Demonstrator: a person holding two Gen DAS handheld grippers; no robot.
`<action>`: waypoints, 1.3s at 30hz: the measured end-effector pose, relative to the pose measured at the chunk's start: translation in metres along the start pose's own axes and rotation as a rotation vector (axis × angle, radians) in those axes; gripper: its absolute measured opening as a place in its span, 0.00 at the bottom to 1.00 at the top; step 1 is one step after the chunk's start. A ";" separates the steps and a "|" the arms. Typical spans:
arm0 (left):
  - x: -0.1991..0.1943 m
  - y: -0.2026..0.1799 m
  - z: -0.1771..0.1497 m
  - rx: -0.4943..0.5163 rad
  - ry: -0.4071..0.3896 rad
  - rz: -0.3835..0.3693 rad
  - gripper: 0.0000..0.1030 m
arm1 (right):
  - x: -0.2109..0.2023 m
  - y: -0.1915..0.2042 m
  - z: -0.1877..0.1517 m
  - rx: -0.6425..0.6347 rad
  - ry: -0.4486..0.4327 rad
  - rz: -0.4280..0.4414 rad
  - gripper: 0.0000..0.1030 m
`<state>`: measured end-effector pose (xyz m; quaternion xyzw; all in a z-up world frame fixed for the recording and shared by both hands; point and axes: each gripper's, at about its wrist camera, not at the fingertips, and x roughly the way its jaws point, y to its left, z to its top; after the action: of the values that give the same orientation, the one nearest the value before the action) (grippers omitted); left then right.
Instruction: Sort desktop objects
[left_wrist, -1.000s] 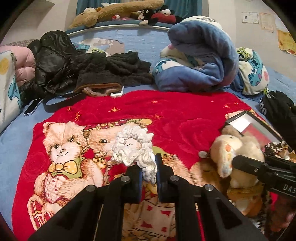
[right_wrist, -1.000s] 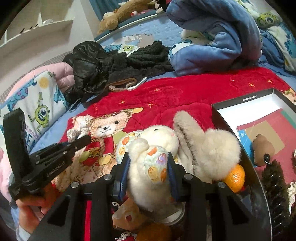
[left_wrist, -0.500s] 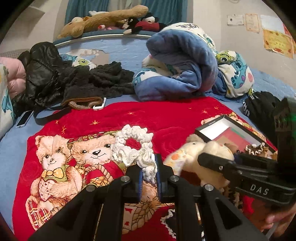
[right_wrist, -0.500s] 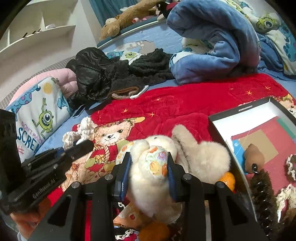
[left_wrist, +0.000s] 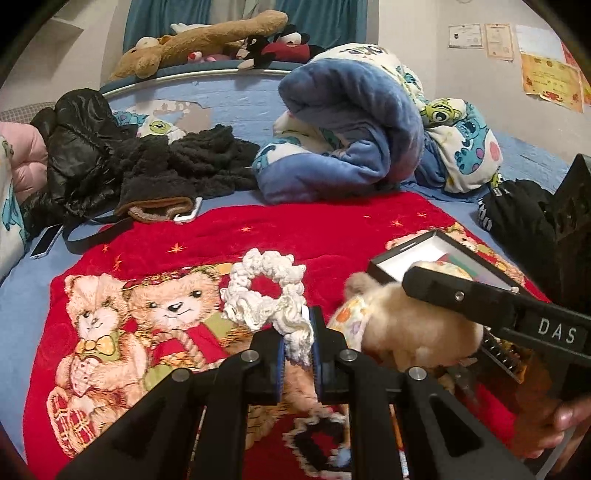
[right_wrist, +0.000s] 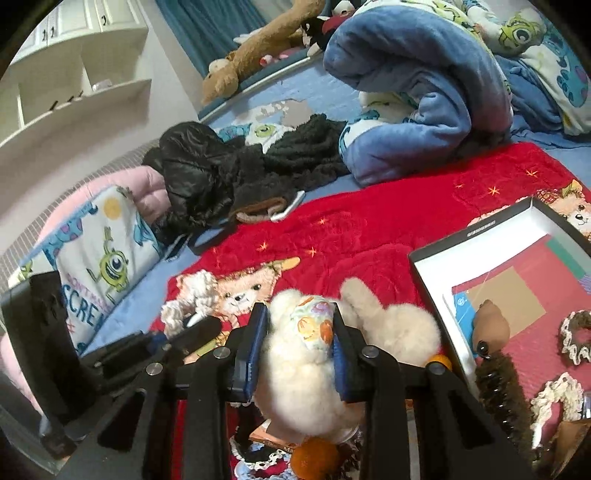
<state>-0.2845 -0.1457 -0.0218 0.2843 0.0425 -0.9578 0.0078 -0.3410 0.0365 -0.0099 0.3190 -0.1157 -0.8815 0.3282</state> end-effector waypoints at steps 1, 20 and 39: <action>0.000 -0.005 0.001 0.004 0.001 -0.004 0.12 | -0.003 -0.001 0.001 0.004 -0.004 0.003 0.28; 0.022 -0.012 -0.027 0.028 0.077 0.008 0.12 | 0.035 -0.005 -0.020 -0.079 0.231 -0.032 0.37; 0.033 -0.004 -0.035 0.023 0.101 -0.005 0.12 | 0.052 0.009 -0.067 -0.350 0.238 -0.324 0.56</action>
<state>-0.2936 -0.1388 -0.0687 0.3322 0.0324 -0.9427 0.0002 -0.3236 -0.0037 -0.0827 0.3731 0.1304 -0.8855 0.2441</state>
